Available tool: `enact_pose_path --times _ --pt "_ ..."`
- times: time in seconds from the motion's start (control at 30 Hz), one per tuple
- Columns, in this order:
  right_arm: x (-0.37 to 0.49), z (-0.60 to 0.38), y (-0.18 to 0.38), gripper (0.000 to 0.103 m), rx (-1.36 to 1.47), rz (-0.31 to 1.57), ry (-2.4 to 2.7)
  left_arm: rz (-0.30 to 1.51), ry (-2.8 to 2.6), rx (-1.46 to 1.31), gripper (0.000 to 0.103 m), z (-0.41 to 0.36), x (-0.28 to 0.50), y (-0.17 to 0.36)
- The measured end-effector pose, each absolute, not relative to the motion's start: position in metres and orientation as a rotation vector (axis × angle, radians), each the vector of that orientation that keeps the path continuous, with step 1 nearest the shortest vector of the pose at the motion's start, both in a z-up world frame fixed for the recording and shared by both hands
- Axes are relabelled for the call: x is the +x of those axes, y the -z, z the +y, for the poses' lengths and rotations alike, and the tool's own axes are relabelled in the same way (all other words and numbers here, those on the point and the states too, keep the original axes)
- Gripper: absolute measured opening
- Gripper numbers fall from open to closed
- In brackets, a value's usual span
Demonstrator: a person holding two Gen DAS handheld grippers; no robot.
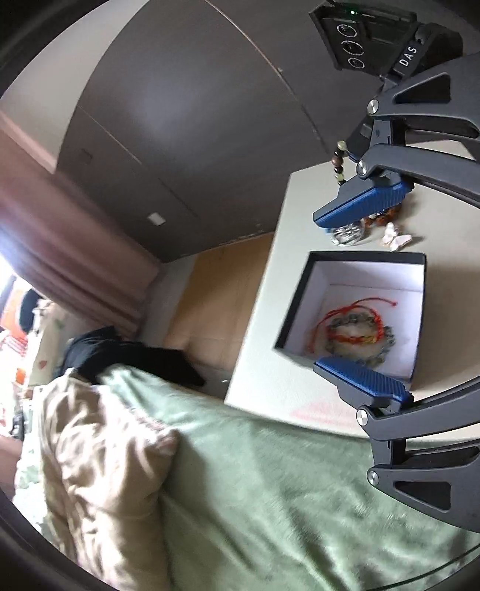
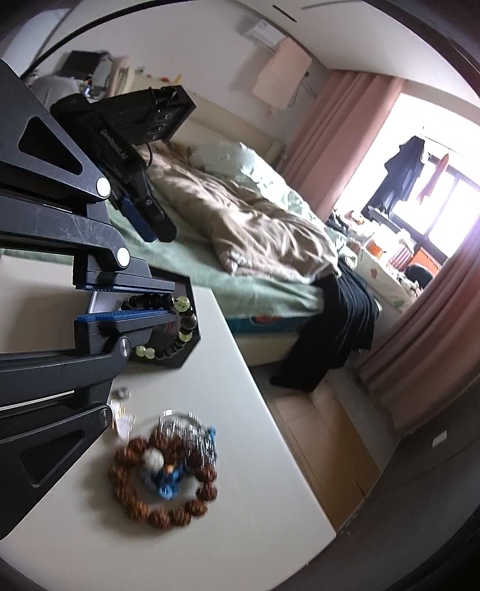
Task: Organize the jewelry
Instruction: 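Drop the red bracelet into the box while the right gripper adds a dark bead bracelet, then move the left gripper toward the white butterfly pendant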
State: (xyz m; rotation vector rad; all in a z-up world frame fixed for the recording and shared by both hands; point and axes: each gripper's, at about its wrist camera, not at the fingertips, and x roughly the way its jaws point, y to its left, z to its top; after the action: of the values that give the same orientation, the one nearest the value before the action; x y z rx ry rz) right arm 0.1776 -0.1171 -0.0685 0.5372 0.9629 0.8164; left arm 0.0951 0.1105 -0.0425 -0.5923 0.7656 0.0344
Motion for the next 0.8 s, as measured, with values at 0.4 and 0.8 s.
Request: enact_pose_path --times 0.4,0.8 --pt "0.182 -0.057 0.072 0.052 0.489 1.012 -0.924 0.661 -0.116 -0.606 0.074 0.129 0.077 0.039" --pt "0.181 -0.121 0.063 0.067 0.527 0.936 -0.708 0.644 -0.080 -0.577 0.073 0.121 0.078 0.038"
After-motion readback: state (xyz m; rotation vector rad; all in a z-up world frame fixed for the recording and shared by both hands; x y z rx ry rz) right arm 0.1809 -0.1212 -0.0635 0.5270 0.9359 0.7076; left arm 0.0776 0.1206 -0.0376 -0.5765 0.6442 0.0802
